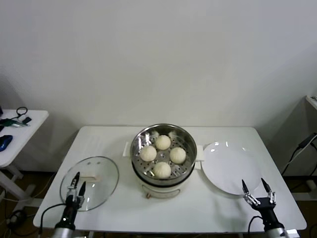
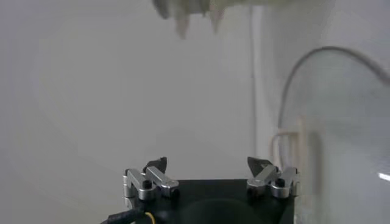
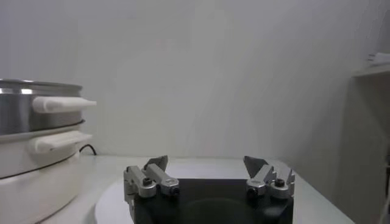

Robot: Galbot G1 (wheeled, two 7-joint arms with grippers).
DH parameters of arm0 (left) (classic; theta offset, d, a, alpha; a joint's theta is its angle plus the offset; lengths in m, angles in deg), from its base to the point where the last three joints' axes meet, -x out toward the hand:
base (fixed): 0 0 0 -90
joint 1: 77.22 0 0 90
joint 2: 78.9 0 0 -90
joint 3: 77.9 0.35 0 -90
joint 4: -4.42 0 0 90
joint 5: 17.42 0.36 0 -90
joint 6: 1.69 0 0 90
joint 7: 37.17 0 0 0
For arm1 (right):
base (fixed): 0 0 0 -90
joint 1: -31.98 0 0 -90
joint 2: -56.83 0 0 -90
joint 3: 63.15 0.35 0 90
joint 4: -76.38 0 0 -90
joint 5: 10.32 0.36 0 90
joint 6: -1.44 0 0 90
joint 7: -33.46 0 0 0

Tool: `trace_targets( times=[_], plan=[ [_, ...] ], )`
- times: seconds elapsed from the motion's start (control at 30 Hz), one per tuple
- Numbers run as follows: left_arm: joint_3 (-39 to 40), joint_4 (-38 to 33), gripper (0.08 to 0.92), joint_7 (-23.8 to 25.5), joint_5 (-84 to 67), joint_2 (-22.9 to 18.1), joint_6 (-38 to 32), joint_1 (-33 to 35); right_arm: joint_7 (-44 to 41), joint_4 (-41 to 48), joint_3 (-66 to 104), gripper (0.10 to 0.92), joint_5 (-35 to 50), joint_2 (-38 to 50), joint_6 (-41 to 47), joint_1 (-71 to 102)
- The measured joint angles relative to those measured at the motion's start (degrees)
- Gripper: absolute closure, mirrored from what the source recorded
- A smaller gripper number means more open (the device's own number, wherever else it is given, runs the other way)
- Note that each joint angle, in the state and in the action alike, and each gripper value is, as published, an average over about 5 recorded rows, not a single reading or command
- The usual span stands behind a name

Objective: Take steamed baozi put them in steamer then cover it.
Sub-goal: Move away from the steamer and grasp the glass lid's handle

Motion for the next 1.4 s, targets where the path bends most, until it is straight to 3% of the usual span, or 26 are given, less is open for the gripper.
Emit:
trace_targets(
  times=[0.77, 1.4],
  plan=[
    [2.1, 10.6, 0.189, 1.9, 0.9, 1.0, 0.4, -10.3, 0.4, -1.3, 2.4, 0.203, -1.0, -2.4, -2.2, 3.9],
    [2.8, 15.4, 0.718, 3.1, -0.9, 0.7, -0.8, -13.3, 0.5, -1.9, 3.0, 0.203, -1.4, -3.0, -2.5, 4.2]
  ],
)
